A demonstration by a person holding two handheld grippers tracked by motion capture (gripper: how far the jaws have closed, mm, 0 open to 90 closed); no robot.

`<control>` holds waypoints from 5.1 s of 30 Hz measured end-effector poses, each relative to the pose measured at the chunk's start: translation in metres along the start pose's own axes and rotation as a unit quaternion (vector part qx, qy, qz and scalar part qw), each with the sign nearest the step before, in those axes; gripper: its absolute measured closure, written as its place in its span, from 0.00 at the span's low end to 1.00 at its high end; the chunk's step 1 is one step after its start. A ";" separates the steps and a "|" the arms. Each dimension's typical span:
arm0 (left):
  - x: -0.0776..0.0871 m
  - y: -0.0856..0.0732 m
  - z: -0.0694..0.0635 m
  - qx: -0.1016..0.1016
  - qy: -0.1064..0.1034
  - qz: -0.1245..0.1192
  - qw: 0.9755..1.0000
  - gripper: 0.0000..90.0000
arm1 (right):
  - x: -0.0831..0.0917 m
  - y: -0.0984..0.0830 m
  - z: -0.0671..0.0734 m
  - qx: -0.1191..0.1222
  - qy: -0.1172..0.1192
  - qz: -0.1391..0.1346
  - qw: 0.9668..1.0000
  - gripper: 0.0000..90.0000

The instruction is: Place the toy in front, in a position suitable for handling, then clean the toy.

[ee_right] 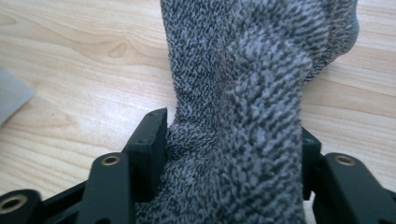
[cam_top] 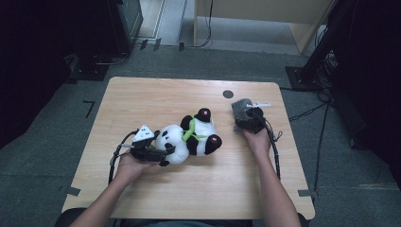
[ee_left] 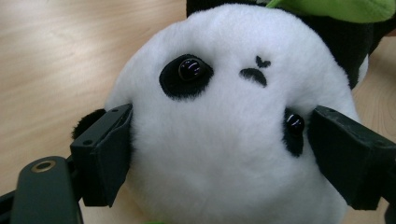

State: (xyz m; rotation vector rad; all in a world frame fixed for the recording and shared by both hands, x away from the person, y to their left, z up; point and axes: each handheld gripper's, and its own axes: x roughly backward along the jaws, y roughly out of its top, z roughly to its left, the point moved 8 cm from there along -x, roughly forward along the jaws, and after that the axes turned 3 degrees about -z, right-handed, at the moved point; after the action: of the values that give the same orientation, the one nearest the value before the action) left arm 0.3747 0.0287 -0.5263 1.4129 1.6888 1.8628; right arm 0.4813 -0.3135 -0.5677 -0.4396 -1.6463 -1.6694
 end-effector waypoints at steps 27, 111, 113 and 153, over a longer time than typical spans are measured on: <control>-0.002 -0.001 0.001 0.063 0.012 0.027 0.998 0.00 | 0.013 0.012 -0.012 -0.052 0.035 -0.012 0.998 0.83; -0.005 -0.001 0.006 0.063 0.024 0.012 0.998 0.36 | -0.002 0.079 0.267 0.106 0.252 0.150 0.950 0.85; -0.005 -0.001 0.006 0.065 0.025 0.013 0.998 0.37 | -0.002 0.080 0.261 0.114 0.241 0.151 0.952 0.85; -0.006 0.002 0.002 0.070 0.014 0.033 0.997 0.51 | 0.029 0.080 0.129 0.088 0.133 0.189 0.969 0.86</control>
State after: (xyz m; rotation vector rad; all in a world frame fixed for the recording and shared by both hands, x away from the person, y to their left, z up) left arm 0.3801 0.0255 -0.5275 1.5200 1.8402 1.8368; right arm 0.4857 -0.1892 -0.4754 -0.3936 -1.3954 -1.2303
